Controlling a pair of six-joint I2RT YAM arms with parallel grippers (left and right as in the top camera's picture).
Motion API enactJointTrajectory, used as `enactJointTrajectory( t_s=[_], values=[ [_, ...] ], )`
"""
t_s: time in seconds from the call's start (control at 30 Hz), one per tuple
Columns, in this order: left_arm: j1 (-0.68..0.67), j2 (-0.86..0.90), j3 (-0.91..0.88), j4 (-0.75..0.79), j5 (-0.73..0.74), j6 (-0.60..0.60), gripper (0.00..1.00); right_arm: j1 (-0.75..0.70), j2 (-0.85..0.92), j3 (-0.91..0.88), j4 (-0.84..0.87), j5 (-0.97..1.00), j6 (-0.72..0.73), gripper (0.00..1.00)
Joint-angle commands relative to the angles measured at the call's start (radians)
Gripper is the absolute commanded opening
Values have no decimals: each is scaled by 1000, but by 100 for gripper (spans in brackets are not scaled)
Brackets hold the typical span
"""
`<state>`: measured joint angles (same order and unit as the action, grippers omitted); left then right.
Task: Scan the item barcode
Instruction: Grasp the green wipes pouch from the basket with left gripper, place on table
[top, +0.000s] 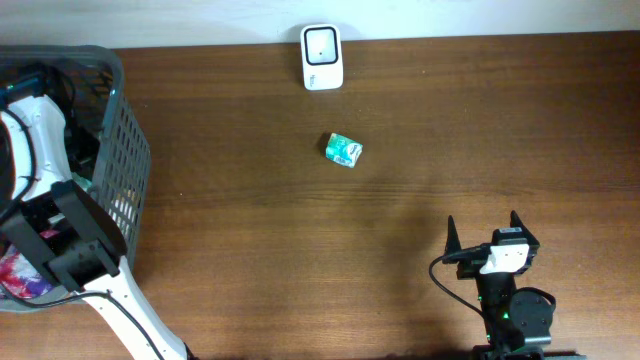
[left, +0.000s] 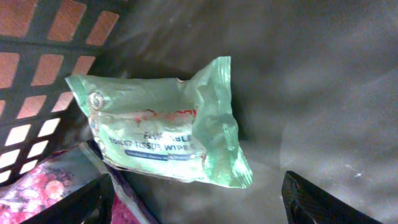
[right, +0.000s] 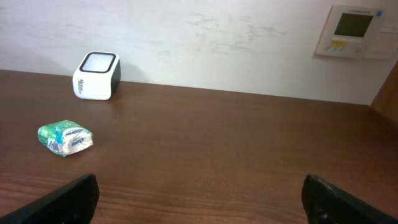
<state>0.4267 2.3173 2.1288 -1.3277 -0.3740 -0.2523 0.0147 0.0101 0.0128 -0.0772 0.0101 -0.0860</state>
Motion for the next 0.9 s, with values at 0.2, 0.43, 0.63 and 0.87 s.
enactJointTrajectory(
  t_s=[0.2,0.43,0.63,0.87],
  values=[
    [5,57,-145,149,-54,-8,79,6,-6,-7,-5,2,-4,99],
    [40,58,-211,183,-98,-8,13,6,-6,-7,-5,2,-4,99],
    [32,-156,2,9,127,-166,0,6,-7,-7,-5,2,-4,99],
    [32,-676,18,113,549,-166,0,6,-6,-7,-5,2,-4,99]
  ],
)
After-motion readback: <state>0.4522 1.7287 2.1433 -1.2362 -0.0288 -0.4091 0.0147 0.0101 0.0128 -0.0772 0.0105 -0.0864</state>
